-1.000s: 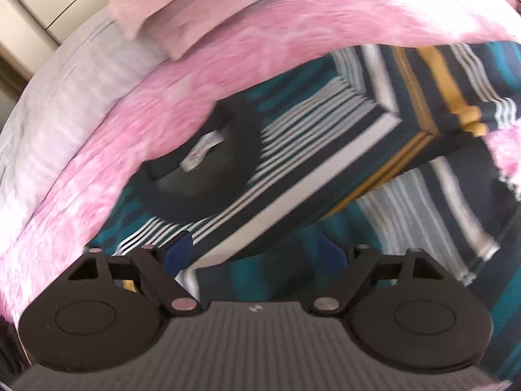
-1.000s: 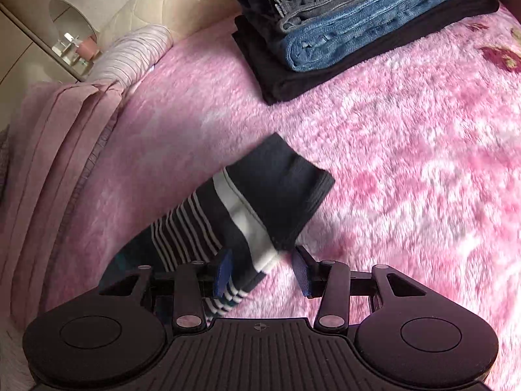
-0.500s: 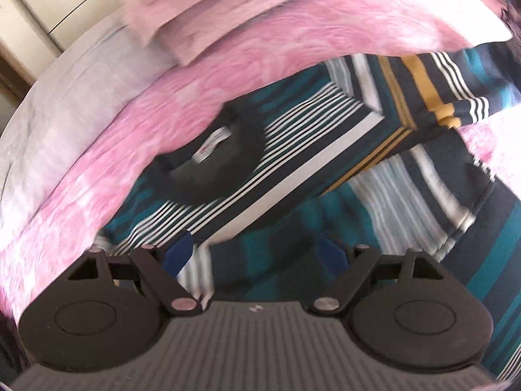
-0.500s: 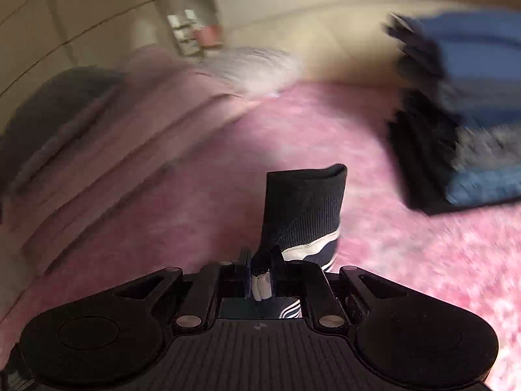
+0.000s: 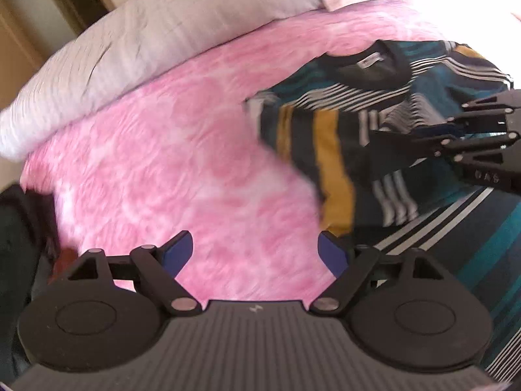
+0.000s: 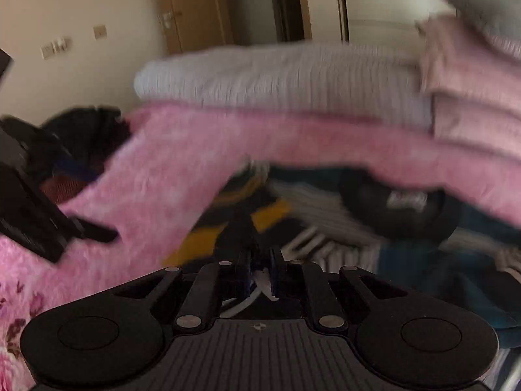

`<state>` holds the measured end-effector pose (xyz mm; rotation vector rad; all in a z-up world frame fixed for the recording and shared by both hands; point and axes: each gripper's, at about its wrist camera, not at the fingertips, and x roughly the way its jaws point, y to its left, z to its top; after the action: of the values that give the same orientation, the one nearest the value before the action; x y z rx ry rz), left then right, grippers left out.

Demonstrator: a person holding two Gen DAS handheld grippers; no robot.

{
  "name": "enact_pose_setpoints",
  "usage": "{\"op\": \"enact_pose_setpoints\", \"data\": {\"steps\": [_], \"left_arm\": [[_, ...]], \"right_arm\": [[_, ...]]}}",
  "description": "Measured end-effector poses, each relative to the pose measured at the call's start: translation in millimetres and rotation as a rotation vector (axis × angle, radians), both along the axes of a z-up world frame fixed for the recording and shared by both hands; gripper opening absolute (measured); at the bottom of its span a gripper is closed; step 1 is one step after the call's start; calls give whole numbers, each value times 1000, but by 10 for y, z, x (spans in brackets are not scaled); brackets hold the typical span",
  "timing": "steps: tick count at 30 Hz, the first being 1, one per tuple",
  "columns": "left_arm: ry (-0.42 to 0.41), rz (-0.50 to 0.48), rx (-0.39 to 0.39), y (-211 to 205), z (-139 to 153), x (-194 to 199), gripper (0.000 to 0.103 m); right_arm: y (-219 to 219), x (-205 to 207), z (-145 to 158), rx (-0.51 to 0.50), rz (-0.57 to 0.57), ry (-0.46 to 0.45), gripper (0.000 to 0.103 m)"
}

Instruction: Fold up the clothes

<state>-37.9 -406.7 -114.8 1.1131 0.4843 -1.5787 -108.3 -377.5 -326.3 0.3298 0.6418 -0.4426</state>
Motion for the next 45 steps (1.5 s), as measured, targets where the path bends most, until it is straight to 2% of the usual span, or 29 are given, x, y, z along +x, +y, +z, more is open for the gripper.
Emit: {"op": "enact_pose_setpoints", "data": {"steps": [4, 9, 11, 13, 14, 18, 23, 27, 30, 31, 32, 34, 37, 39, 41, 42, 45], "left_arm": [[33, 34, 7, 34, -79, 250, 82], [66, 29, -17, 13, -83, 358, 82], [76, 27, -19, -35, -100, 370, 82], [87, 25, -18, -101, -121, 374, 82], [95, 21, -18, -141, -123, 361, 82], [146, -5, -15, -320, -129, 257, 82], [204, -59, -4, -650, -211, -130, 81], [214, -161, 11, -829, -322, -589, 81], [129, -217, 61, -917, -562, -823, 77], [98, -222, 70, -938, -648, -860, 80], [68, -226, 78, -959, -733, -896, 88], [71, -186, 79, -1001, -773, -844, 96], [89, -129, 113, -1046, -766, -777, 96], [60, -106, 115, -1020, -695, -799, 90], [32, -78, 108, -954, -611, -814, 80], [17, -62, 101, -900, -563, -817, 79], [4, 0, 99, -669, -442, -807, 79]], "right_arm": [[11, 113, -2, -9, -35, 37, 10], [30, 66, 303, -126, -131, -47, 10], [56, 178, 248, -111, -97, -19, 10], [95, 315, 140, -77, -39, 34, 25], [115, 384, 86, -60, -10, 60, 42], [210, 352, -22, -14, 49, 103, 45], [132, -70, -35, 31, -42, 145, 45], [-227, -656, -43, 29, -218, 176, 45], [-649, -1110, -27, -17, -359, 175, 45], [-801, -1256, -47, -28, -394, 176, 45], [-953, -1399, -79, -33, -425, 178, 45], [-1207, -1653, -173, -13, -466, 191, 45], [-1414, -1924, -424, 149, -454, 230, 45], [-1389, -2028, -439, 168, -405, 231, 45], [-1290, -2150, -298, 130, -419, 200, 45], [-1244, -2219, -228, 119, -435, 180, 45], [-1159, -2390, -283, 226, -422, 166, 45]]}}
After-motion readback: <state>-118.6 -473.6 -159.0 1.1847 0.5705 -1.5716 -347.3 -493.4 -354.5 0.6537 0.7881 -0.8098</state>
